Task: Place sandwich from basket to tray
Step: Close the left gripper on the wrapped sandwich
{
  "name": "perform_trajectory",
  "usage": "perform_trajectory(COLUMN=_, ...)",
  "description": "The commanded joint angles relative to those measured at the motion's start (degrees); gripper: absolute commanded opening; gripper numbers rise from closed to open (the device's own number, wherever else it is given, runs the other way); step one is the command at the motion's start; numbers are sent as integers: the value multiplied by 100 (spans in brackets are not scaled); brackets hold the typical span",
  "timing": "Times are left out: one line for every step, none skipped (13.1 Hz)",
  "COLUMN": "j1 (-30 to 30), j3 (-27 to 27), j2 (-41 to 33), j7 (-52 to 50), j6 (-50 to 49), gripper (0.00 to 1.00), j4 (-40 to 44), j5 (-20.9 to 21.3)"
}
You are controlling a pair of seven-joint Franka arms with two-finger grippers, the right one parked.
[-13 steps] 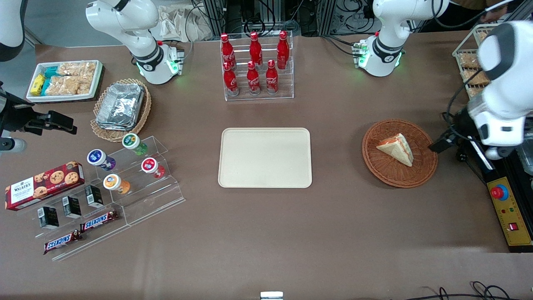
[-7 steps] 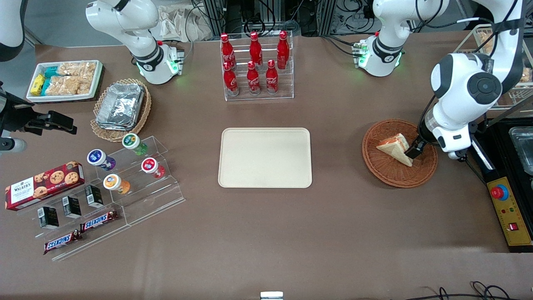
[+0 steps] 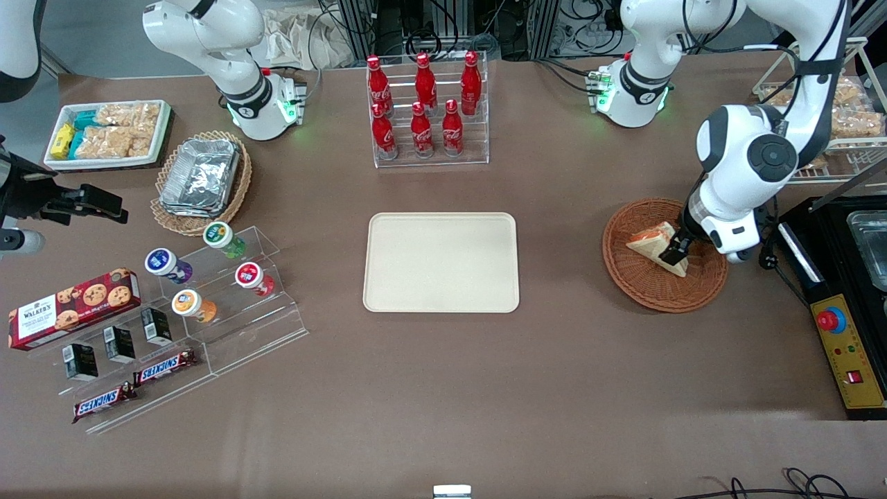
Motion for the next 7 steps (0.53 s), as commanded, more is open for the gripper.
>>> perform_trajectory(j1=23, j3=-5, j2=-98, j7=-252, j6=540, gripper=100, j4=-435, j5=127)
perform_trajectory(j1=23, j3=4, j2=-98, j7=-252, j6=540, gripper=100, j4=-470, j5=127)
perform_trajectory(j1=23, j3=4, j2=-98, j7=-252, j6=566, gripper=100, j4=-514, j5=135)
perform_trajectory(j1=23, j3=4, j2=-89, j7=-252, j6=610, gripper=100, j4=-532, j5=135)
perform_trajectory(j1=32, j3=13, j2=-80, j7=-252, j6=637, gripper=100, j4=-558, j5=135)
perform_trajectory(j1=32, j3=30, j2=-37, j7=-252, j6=698, gripper=100, j4=-559, j5=135)
perform_trajectory(j1=32, j3=30, j2=42, j7=-252, j6=768, gripper=100, j4=-567, j5=135)
